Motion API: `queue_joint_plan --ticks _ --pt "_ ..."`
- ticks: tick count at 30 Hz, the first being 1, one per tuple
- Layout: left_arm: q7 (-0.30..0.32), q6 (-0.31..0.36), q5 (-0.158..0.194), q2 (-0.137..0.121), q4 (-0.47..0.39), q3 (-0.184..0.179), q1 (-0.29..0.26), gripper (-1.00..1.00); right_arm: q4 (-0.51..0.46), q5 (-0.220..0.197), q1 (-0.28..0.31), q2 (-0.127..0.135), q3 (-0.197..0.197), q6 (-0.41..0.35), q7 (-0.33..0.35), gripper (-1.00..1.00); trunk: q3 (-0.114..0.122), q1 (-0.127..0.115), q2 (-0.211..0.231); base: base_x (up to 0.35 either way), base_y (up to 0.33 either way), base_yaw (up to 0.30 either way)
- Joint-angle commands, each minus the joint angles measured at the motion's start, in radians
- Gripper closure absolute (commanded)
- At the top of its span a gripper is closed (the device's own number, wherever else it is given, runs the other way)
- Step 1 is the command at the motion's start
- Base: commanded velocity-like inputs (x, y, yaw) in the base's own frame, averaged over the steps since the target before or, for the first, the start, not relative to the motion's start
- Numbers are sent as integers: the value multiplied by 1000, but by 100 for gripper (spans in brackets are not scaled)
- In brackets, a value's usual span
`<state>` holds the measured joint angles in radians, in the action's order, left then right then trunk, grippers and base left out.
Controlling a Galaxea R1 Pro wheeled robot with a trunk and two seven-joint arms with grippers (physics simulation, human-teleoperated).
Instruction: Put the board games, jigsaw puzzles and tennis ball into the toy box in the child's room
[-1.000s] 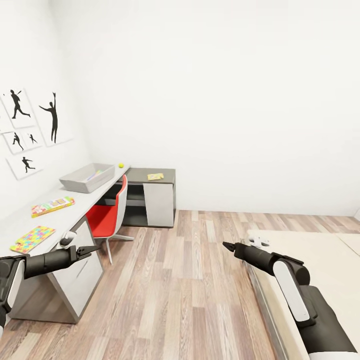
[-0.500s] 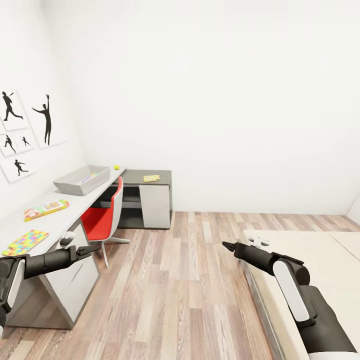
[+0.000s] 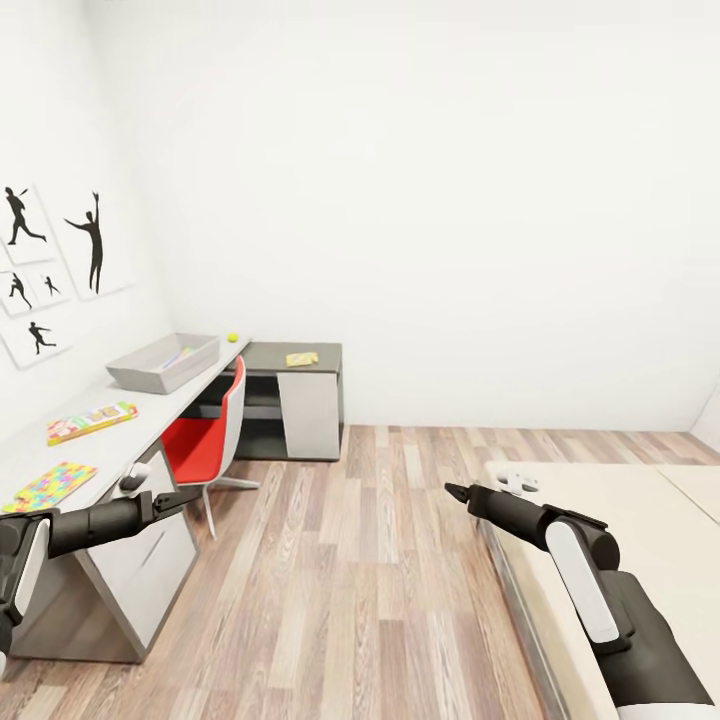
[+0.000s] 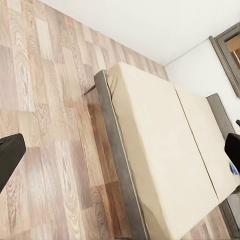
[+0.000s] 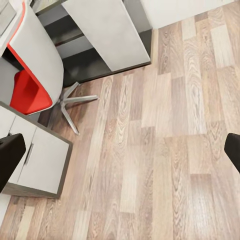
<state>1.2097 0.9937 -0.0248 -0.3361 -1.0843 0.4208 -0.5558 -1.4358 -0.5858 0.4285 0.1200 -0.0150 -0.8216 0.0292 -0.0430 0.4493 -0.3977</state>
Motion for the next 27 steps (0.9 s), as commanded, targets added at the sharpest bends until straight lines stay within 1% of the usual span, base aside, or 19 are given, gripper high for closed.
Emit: queue_joint_plan --ticks 1,9,17,27 --pt "5 10 -3 0 0 1 -1 -100 0 1 1 0 -1 -5 3 -100 -1 1 -2 0 0 -69" --pt "6 10 -3 0 0 1 -1 -100 -1 1 1 0 -1 -5 3 -100 6 1 -2 0 0 -57" --pt "5 10 -3 0 0 1 -1 -100 -1 1 1 0 0 -5 3 -100 9 1 -2 0 0 -10" --pt "5 10 -3 0 0 1 -1 -100 0 1 1 0 -1 -5 3 -100 20 1 -2 0 0 -1"
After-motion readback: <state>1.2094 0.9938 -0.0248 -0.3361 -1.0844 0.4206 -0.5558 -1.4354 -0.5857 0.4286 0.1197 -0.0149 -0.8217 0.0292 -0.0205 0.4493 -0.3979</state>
